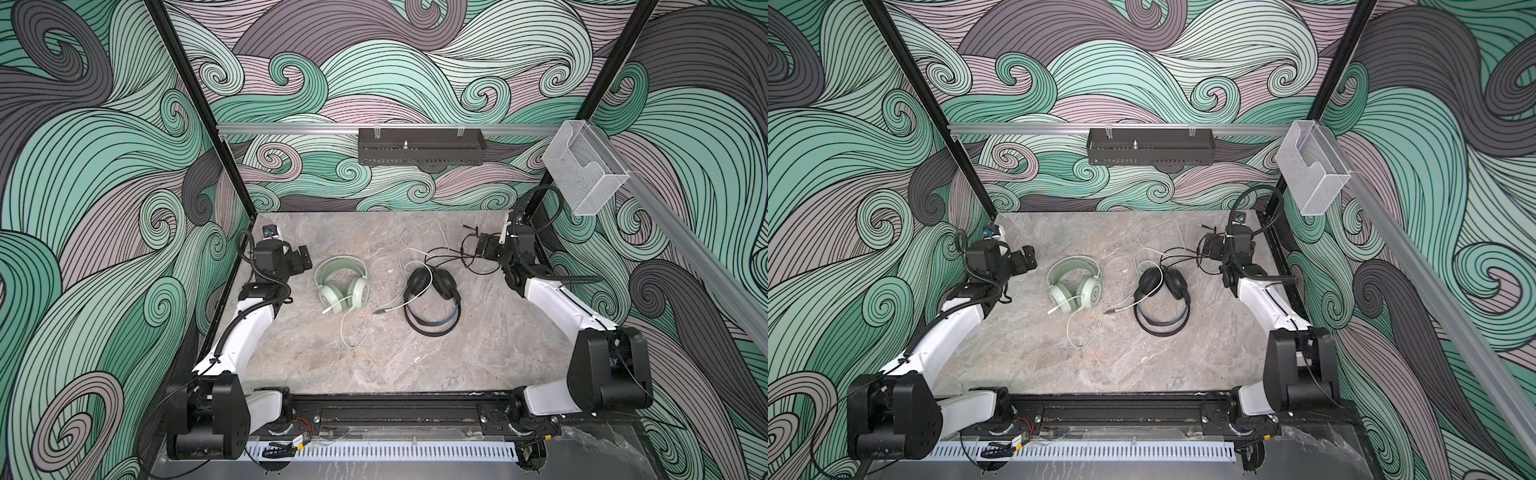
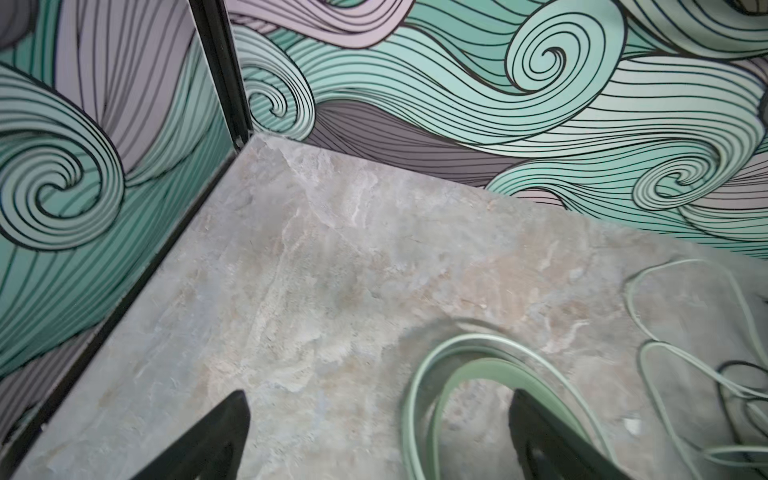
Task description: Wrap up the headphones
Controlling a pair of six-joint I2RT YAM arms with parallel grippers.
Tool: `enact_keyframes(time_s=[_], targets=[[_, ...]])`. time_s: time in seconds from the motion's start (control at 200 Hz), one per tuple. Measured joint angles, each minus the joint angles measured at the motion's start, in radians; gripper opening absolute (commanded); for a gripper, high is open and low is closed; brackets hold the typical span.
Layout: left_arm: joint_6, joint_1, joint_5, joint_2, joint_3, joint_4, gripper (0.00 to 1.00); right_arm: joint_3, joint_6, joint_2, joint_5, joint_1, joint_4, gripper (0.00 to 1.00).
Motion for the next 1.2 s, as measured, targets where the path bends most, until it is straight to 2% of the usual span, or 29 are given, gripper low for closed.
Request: enact_keyframes(time_s=[0.105,0.21,0.325,0.5,0.71,0.841,1.051,1.196], targets=[[-0.058,0.000,0.070,0.068,0.159,-0.144,0.99,0.158,0.061,0.079,-0.027,0.030,-0.156,0.99],[-0.090,0.000,0.166,0.208,0.330,-0.252,0.99,0.257,0.095,0.134,-0.041,0.094,-0.264,0.99],[-0.107,-0.002,0.241,0.403,0.491,-0.355,0.99,0.285,0.128,0.147,-0.064,0.145,-0.356,0.99],[-0.106,-0.020,0.282,0.656,0.723,-0.549,0.99,0.285,0.132,0.146,-0.066,0.143,-0.488,0.99],[-0.075,-0.050,0.282,0.743,0.831,-0.679,0.99,0.205,0.128,0.067,-0.062,0.121,-0.624,0.99],[-0.055,-0.060,0.286,0.759,0.851,-0.697,0.99,0.185,0.092,0.043,-0.019,0.109,-0.728,1.00],[-0.055,-0.063,0.319,0.758,0.801,-0.681,0.98,0.243,-0.071,0.147,0.166,0.081,-0.853,1.00],[-0.056,-0.068,0.339,0.740,0.745,-0.651,0.99,0.251,-0.163,0.190,0.251,-0.036,-0.899,0.99]])
